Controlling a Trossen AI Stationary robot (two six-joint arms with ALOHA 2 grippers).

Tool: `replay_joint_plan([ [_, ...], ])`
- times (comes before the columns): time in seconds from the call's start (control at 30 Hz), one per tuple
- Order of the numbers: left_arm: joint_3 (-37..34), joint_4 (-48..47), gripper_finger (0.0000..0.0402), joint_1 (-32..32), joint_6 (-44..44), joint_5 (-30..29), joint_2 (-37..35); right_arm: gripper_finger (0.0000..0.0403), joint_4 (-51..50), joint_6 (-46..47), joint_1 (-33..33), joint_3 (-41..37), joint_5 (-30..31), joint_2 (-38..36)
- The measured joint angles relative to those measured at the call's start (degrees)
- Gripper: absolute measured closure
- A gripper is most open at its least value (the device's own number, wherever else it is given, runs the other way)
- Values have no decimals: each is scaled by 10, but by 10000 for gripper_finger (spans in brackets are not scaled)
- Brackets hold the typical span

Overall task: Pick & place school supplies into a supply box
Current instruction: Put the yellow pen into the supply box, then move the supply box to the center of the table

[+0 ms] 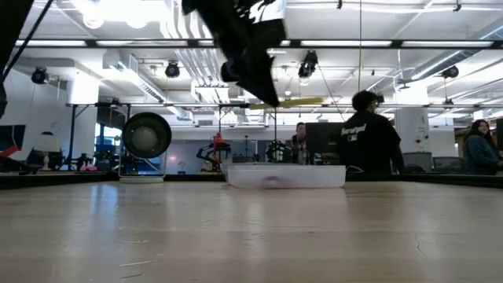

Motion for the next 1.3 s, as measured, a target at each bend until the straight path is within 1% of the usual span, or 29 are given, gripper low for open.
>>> replay_joint_plan([
  [0.07,-44,39,392,34,11,25,-33,227,1,12,-2,0,3,0],
  [0.13,-74,48,392,62,35,48,-50,228,3,18,-9,0,3,0],
  [0.23,-98,45,392,89,88,79,-48,227,6,12,-30,0,3,0],
  [0.3,-107,62,392,103,103,91,-42,228,6,0,-48,0,3,0],
  [0.43,-115,112,392,135,117,132,-30,227,20,-21,-86,0,4,0],
  [0.6,-95,122,391,152,154,144,9,227,43,-43,-124,2,4,0],
  [0.7,-87,122,391,159,154,165,36,228,54,-52,-137,2,4,0],
  [0.93,-88,133,388,157,139,173,87,232,69,-58,-151,2,-13,0],
  [1.07,-93,135,370,149,140,165,85,232,75,-58,-151,2,-18,0],
  [1.3,-95,134,302,142,137,150,75,234,77,-80,-151,2,-26,0],
])
